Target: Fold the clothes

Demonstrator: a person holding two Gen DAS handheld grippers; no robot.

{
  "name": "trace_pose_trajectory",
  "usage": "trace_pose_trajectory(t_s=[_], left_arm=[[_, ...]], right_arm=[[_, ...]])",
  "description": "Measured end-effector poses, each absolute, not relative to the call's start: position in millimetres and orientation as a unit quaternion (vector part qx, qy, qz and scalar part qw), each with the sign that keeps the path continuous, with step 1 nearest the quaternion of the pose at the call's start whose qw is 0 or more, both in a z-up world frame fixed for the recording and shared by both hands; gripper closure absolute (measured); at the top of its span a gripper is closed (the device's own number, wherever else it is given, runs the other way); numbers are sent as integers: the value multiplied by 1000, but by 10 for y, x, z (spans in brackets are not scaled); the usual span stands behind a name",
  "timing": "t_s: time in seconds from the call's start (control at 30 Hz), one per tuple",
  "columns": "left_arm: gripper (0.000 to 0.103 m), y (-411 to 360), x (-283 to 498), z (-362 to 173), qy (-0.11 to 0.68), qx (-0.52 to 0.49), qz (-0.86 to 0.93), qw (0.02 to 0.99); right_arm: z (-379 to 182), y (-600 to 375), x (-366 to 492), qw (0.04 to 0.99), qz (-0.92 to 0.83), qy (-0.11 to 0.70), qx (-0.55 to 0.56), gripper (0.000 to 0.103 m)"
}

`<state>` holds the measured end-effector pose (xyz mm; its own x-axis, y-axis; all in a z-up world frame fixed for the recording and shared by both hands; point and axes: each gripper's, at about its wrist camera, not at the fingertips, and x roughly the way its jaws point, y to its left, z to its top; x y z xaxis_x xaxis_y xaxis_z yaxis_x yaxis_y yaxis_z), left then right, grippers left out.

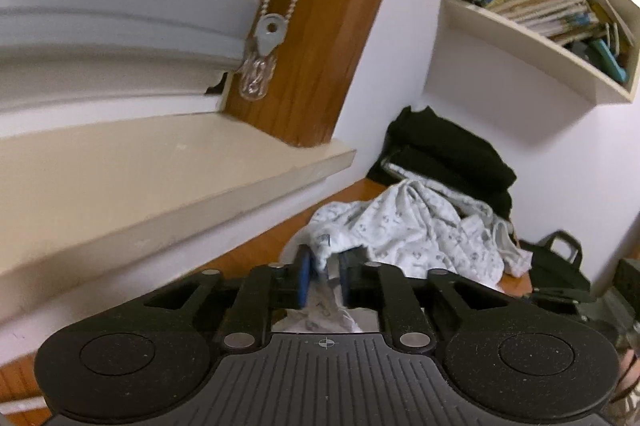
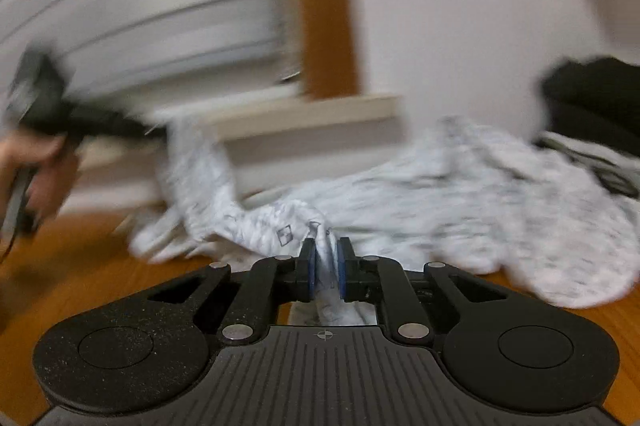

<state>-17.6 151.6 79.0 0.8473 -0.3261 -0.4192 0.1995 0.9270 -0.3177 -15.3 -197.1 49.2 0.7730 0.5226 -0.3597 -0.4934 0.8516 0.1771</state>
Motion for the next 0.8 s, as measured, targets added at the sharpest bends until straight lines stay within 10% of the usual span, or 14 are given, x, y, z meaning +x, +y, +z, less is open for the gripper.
trace_pose_trajectory(t_s=[0.17, 0.47, 0.73, 0.8], left_arm=[[85, 1503, -157, 741, 251, -110, -128, 953], [39, 1422, -284, 739, 270, -82, -170, 944], [42, 1296, -220, 584, 302, -49, -169, 937], [64, 1291, -194, 528, 308, -40, -154, 938]], right_arm=[[359, -2128, -23, 935, 255, 226, 97, 90], [230, -2189, 45, 932, 241, 235, 135, 88], [217, -2222, 10, 935, 231, 230, 143, 84], [219, -2233, 12, 934, 230, 229, 146, 84]])
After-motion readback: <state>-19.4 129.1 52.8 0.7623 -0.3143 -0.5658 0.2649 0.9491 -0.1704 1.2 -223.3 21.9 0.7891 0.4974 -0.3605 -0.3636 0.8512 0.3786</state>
